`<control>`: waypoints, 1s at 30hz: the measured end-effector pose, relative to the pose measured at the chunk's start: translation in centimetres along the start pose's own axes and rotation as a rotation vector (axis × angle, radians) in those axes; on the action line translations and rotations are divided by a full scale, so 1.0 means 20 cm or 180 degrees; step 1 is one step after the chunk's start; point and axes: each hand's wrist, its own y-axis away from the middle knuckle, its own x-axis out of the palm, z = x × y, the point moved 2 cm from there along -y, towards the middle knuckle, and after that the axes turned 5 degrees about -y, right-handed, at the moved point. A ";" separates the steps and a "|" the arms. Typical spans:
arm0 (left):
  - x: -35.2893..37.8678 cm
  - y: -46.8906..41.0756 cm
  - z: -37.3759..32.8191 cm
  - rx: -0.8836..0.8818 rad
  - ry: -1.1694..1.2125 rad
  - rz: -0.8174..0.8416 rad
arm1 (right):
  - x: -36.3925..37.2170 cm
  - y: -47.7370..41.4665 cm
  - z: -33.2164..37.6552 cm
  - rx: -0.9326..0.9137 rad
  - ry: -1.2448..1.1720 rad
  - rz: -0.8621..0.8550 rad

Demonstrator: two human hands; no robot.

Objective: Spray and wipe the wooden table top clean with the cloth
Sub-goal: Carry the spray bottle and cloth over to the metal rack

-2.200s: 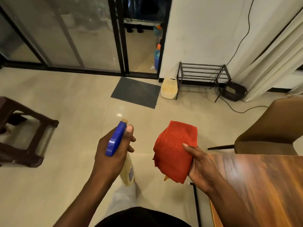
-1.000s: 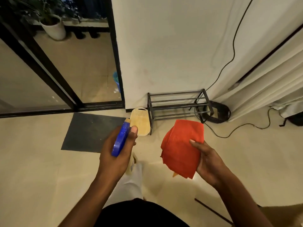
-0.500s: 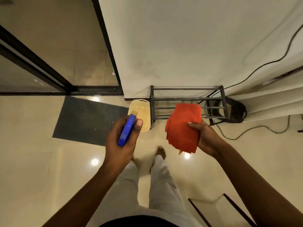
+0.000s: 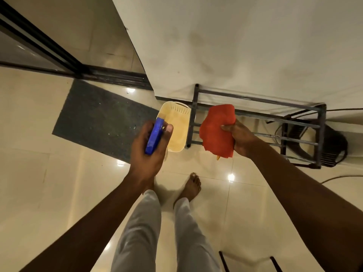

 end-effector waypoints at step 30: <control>0.50 -0.94 1.32 0.0217 -0.0603 -0.0050 | 0.68 0.10 -0.91 -0.1422 0.0937 -0.1161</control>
